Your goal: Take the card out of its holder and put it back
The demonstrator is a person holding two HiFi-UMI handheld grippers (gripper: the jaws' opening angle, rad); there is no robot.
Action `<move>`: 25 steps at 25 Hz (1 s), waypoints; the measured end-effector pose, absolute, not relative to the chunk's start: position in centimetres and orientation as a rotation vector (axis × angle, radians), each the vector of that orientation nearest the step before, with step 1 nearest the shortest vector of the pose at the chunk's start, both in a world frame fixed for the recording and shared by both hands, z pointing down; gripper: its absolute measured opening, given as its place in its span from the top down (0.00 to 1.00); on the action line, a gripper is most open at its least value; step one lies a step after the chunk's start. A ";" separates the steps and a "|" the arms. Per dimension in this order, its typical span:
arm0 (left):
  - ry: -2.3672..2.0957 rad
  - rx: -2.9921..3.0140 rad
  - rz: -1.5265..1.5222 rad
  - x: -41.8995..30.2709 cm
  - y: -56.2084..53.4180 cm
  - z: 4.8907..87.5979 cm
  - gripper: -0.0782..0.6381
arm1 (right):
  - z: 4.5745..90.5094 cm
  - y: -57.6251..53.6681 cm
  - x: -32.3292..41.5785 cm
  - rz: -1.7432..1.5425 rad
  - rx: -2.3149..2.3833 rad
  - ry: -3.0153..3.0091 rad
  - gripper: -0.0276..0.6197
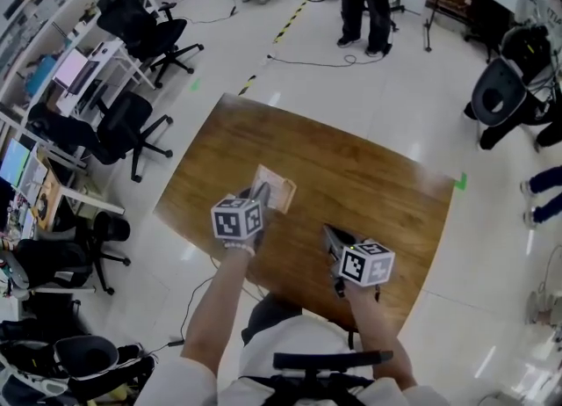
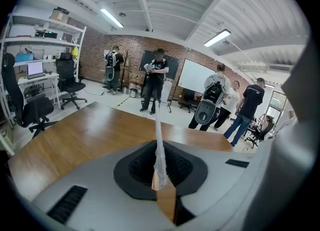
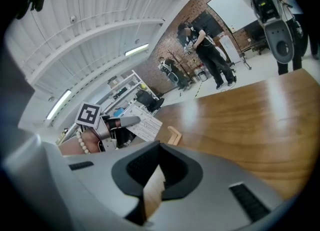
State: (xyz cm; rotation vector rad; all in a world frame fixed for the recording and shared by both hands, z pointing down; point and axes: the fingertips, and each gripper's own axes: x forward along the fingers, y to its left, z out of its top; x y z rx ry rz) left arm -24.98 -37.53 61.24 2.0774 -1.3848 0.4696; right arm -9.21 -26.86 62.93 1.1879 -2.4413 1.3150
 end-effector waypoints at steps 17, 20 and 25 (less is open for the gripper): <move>-1.366 2.083 0.523 -24.1 -38.2 63.7 0.87 | 63.9 -27.2 -8.0 1.342 1.222 -2.412 0.94; -1.363 2.085 0.535 -24.2 -38.2 63.8 0.87 | 63.6 -27.2 -8.0 1.343 1.225 -2.408 0.94; -1.371 2.084 0.541 -24.2 -38.3 63.9 0.87 | 64.1 -27.3 -7.9 1.351 1.225 -2.404 0.94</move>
